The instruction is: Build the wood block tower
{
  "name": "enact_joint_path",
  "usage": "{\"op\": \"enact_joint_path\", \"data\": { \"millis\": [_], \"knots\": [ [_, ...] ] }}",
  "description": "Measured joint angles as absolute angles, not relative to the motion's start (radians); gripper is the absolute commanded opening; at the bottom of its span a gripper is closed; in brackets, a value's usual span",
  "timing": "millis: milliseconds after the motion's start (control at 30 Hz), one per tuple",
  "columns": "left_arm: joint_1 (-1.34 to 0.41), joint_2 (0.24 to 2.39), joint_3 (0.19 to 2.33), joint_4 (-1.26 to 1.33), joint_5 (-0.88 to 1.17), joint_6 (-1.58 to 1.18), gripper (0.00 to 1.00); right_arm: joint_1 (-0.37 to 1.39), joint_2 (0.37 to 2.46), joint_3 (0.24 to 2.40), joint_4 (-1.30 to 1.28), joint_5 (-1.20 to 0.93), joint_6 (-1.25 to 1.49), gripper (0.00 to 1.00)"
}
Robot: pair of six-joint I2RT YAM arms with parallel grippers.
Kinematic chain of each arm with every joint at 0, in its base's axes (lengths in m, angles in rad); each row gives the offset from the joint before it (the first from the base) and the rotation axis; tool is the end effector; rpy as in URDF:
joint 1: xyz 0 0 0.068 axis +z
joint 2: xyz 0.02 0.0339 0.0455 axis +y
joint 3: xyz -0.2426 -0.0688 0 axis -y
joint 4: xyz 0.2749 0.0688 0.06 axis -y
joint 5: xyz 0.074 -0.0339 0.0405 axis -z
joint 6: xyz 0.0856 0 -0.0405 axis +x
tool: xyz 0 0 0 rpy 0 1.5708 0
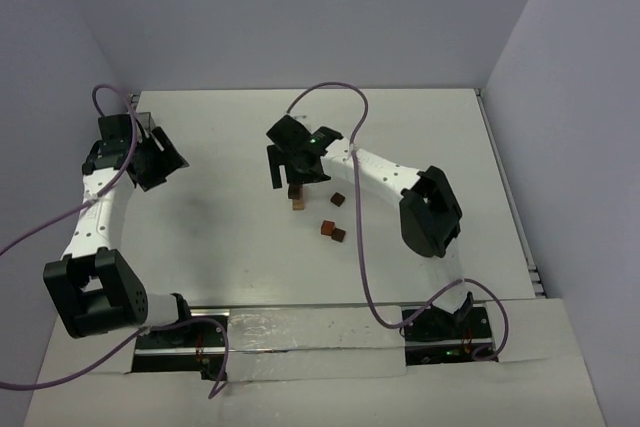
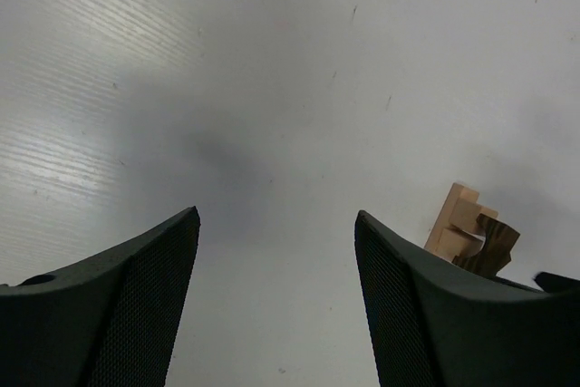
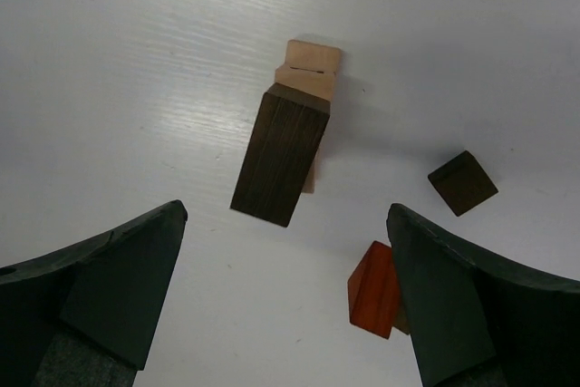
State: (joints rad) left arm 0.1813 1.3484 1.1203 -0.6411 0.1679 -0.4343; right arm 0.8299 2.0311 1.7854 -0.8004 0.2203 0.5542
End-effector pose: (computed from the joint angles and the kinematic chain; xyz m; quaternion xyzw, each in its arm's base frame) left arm 0.3469 0.0491 0.2254 -0.2560 0.9005 -0.1213 0.3298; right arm 0.3431 0.3474 0.1858 -0.1037 0.9547 0.0828 0.2662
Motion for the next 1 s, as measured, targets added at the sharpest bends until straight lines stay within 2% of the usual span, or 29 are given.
{"op": "enact_joint_path", "data": {
  "millis": [267,600,667,767,1000],
  "knots": [
    [0.231,1.338,1.111,-0.631,0.27,-0.449,0.76,0.826,2.191,1.88,-0.854,0.201,0.582,1.0],
    [0.239,1.299,1.09,-0.624,0.33,-0.462,0.77,0.824,2.267,1.941,-0.861,0.167,0.587,1.0],
    [0.241,1.3,1.09,-0.624,0.337,-0.463,0.8,0.822,2.282,1.943,-0.86,0.161,0.587,1.0],
    [0.245,1.3,1.09,-0.624,0.348,-0.463,0.93,0.821,2.3,1.943,-0.861,0.152,0.587,1.0],
    [0.256,1.312,1.09,-0.624,0.367,-0.462,0.96,0.813,2.303,1.943,-0.861,0.144,0.587,0.98]
  ]
}}
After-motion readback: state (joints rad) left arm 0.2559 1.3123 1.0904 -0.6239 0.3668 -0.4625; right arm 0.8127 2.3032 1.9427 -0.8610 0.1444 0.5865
